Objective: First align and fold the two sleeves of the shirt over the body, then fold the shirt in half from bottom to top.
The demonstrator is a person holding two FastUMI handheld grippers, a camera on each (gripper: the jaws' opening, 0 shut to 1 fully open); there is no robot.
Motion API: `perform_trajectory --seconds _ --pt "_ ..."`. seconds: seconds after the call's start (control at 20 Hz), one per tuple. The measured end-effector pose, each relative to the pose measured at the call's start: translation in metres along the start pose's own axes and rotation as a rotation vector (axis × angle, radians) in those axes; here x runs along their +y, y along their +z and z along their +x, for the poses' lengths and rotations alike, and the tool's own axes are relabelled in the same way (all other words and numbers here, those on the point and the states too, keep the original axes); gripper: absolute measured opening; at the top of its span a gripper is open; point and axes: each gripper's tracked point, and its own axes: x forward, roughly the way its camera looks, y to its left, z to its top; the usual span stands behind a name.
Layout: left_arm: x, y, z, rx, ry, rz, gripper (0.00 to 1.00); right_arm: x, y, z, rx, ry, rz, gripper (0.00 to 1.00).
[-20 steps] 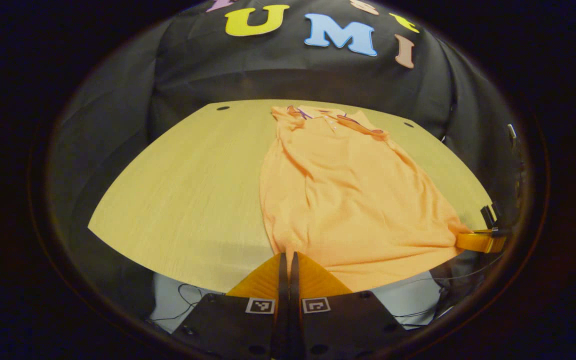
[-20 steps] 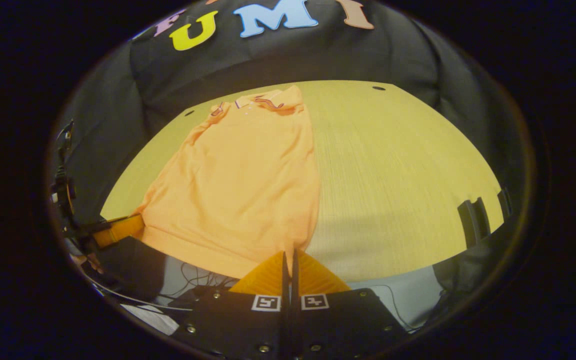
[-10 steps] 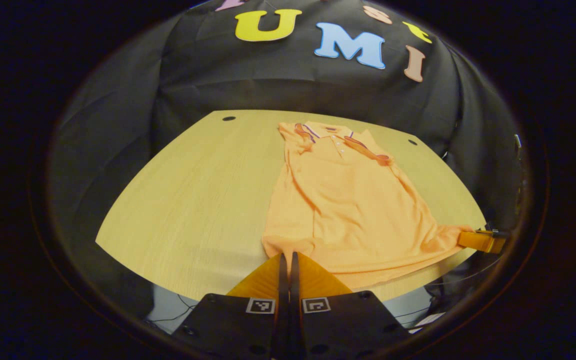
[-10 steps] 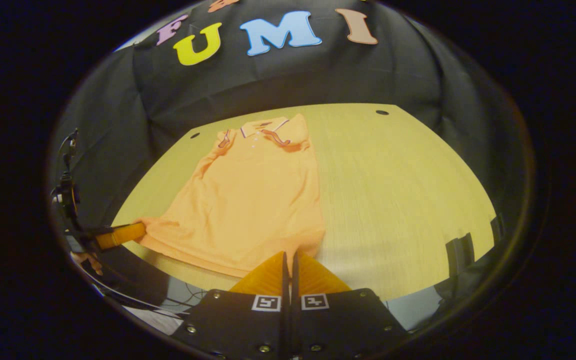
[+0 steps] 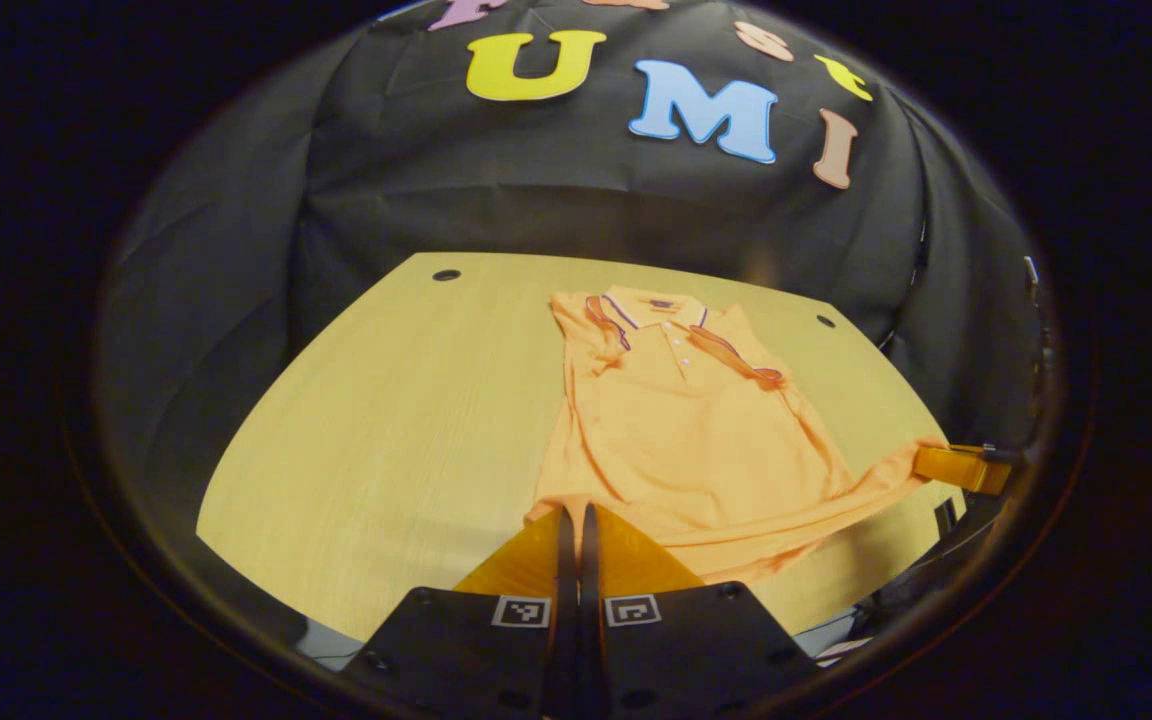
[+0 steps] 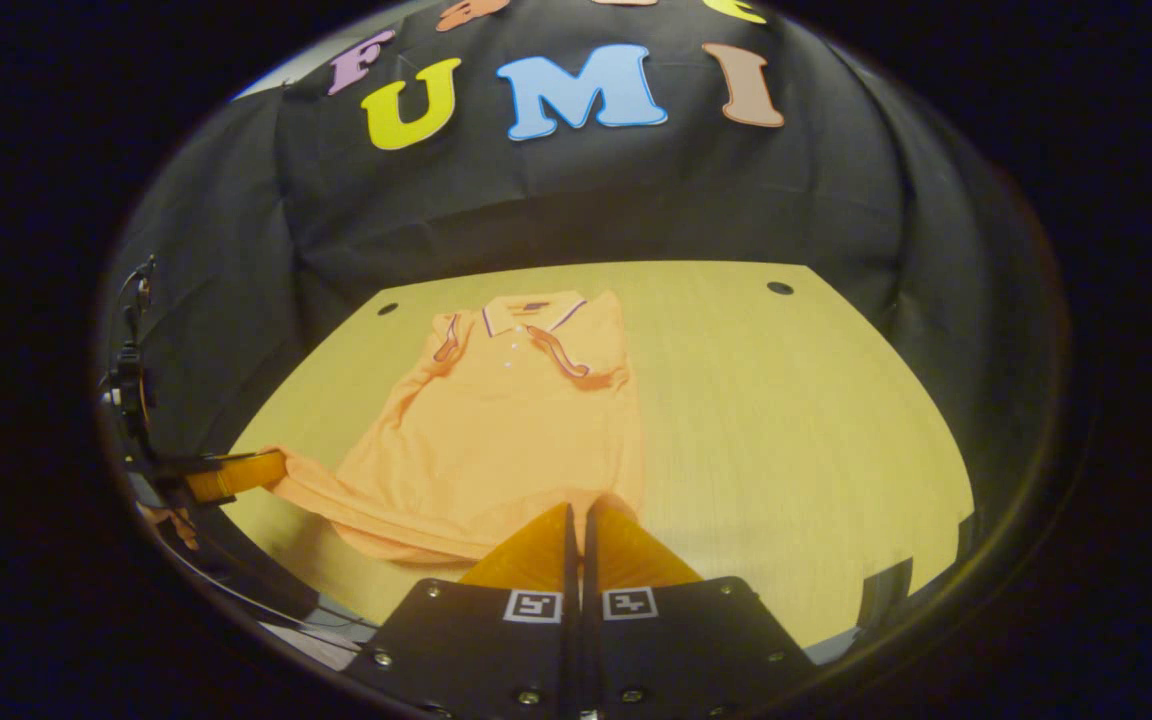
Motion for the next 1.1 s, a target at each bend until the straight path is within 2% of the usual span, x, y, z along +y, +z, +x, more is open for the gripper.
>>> perform_trajectory --seconds 0.65,1.1 --pt "-0.003 0.122 0.085 -0.084 -0.04 0.083 0.06 -0.012 0.116 0.074 -0.055 -0.034 -0.026 0.01" --pt "-0.009 0.198 0.165 -0.142 -0.108 0.141 0.06 -0.022 0.185 0.146 -0.068 -0.126 -0.014 0.01"
